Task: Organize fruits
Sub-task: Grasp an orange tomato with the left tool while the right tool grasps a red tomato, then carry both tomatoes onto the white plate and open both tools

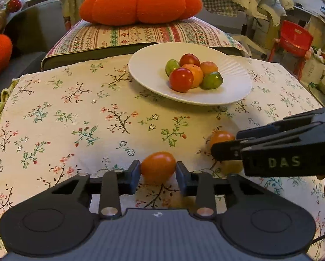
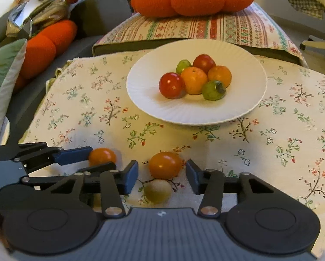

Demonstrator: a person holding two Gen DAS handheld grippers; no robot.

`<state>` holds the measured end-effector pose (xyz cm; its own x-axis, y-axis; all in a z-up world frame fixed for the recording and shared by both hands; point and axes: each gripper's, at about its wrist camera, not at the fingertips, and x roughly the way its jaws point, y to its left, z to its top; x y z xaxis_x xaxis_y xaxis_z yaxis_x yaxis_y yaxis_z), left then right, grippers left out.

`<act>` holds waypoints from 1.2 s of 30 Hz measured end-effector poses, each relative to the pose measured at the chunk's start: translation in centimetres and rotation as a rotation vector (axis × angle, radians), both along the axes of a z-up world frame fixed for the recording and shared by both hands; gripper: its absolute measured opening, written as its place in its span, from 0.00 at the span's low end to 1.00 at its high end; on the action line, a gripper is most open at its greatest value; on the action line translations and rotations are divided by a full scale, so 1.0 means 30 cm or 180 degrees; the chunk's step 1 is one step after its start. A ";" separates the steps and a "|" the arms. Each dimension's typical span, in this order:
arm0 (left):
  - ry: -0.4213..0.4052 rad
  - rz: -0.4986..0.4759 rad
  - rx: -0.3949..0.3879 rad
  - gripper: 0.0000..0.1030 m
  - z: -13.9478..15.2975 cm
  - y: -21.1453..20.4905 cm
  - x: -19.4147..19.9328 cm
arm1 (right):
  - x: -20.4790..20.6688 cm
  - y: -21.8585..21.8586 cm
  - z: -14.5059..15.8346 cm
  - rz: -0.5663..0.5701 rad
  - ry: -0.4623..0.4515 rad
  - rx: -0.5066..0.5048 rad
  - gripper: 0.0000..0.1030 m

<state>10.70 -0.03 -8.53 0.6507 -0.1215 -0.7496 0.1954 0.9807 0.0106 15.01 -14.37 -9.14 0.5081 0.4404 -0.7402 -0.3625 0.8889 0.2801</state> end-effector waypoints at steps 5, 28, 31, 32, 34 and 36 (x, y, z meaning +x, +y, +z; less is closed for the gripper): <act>0.0008 -0.0013 -0.0006 0.13 -0.001 0.002 0.001 | 0.002 -0.002 -0.004 0.0006 0.0072 0.0048 0.25; 0.0042 0.0087 0.0023 0.13 0.008 0.025 0.000 | 0.006 0.026 -0.031 0.0015 -0.0029 -0.0078 0.36; 0.0053 0.0098 0.0024 0.12 0.007 0.026 0.001 | 0.001 0.040 -0.039 0.0030 -0.0056 -0.0157 0.29; 0.0050 0.0102 0.0017 0.12 0.009 0.027 0.001 | 0.000 0.040 -0.034 0.0031 -0.0059 -0.0147 0.29; 0.0045 0.0104 0.0005 0.12 0.013 0.029 0.002 | -0.001 0.033 -0.023 0.0010 -0.0047 -0.0081 0.29; 0.0038 0.0101 -0.0013 0.13 0.018 0.028 0.002 | -0.001 0.027 -0.013 -0.0011 -0.0060 -0.0068 0.29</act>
<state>10.77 0.82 -8.00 0.6453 -0.1041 -0.7568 0.1643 0.9864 0.0044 14.97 -13.56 -9.54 0.5235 0.4227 -0.7398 -0.3643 0.8959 0.2541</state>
